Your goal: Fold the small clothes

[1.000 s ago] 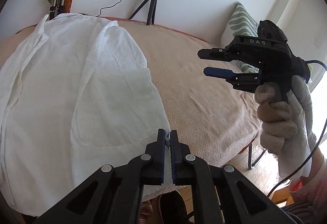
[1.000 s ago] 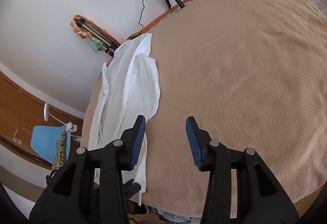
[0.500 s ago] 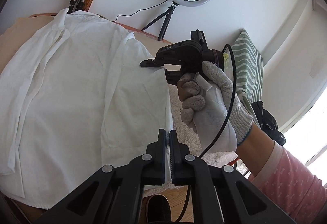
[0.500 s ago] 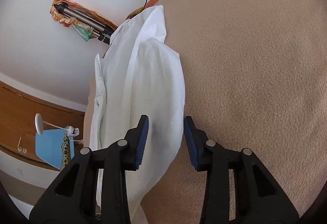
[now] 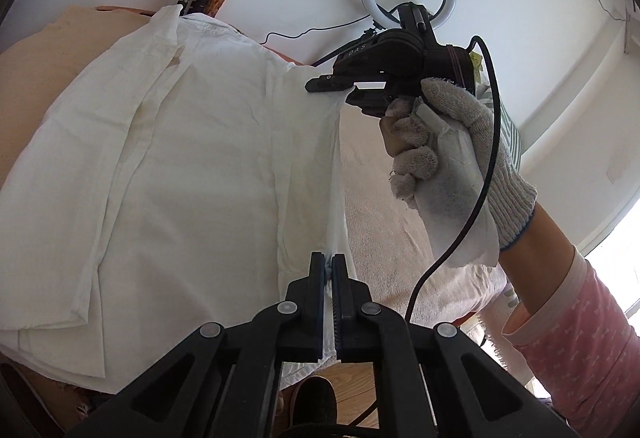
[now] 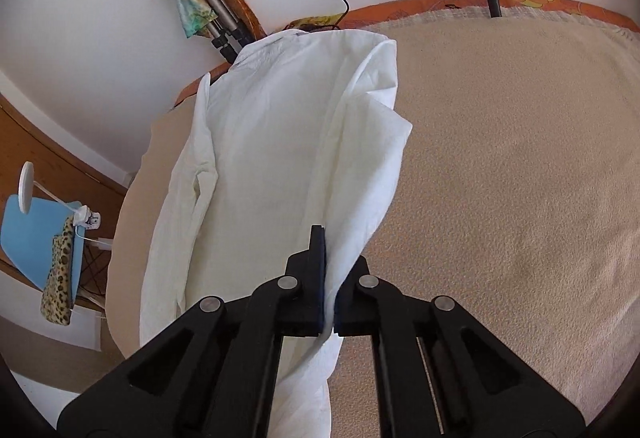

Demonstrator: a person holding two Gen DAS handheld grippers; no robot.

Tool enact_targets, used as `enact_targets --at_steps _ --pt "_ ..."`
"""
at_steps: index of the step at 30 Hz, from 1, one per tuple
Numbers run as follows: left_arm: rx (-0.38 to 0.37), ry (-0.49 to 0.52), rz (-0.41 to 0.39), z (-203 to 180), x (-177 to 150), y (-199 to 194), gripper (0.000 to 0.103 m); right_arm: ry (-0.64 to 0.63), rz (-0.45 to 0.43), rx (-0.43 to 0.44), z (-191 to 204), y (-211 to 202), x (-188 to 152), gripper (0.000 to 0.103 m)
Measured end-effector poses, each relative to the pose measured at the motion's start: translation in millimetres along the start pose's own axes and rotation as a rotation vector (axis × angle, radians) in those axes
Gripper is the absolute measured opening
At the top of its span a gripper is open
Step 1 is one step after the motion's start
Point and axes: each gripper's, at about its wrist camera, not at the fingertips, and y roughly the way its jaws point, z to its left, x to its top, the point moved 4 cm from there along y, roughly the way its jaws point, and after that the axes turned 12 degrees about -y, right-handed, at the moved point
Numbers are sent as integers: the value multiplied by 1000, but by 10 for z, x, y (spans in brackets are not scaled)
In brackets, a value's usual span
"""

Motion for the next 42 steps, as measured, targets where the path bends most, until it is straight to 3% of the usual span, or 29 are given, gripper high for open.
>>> enact_targets --at_steps 9,18,22,26,29,31,35,36,37,39,42 --pt "54 -40 -40 396 109 -291 0 -177 79 -43 830 494 123 3" --pt "121 -47 -35 730 103 -368 0 -220 155 -50 1075 1020 -36 3" --pt "131 -39 -30 754 83 -376 0 -180 148 20 1020 928 -3 7" --pt "140 -22 -24 741 54 -368 0 -116 77 112 941 466 -5 14" --pt "147 1 -24 719 31 -391 0 -99 20 55 783 4 -256 22" --pt "154 7 -19 724 25 -394 0 -77 13 80 678 -216 -548 23" --pt "156 26 3 711 9 -386 0 8 91 62 466 -325 -1191 27" --pt "162 50 6 686 -20 -413 5 37 120 78 440 -309 -1326 31" --pt "169 70 14 670 -39 -443 19 55 146 107 442 -302 -1446 33" --pt "156 87 23 653 -72 -566 31 72 167 158 471 -319 -1626 34" --pt "150 93 -3 681 -37 -866 34 75 165 198 511 -373 -1762 37"
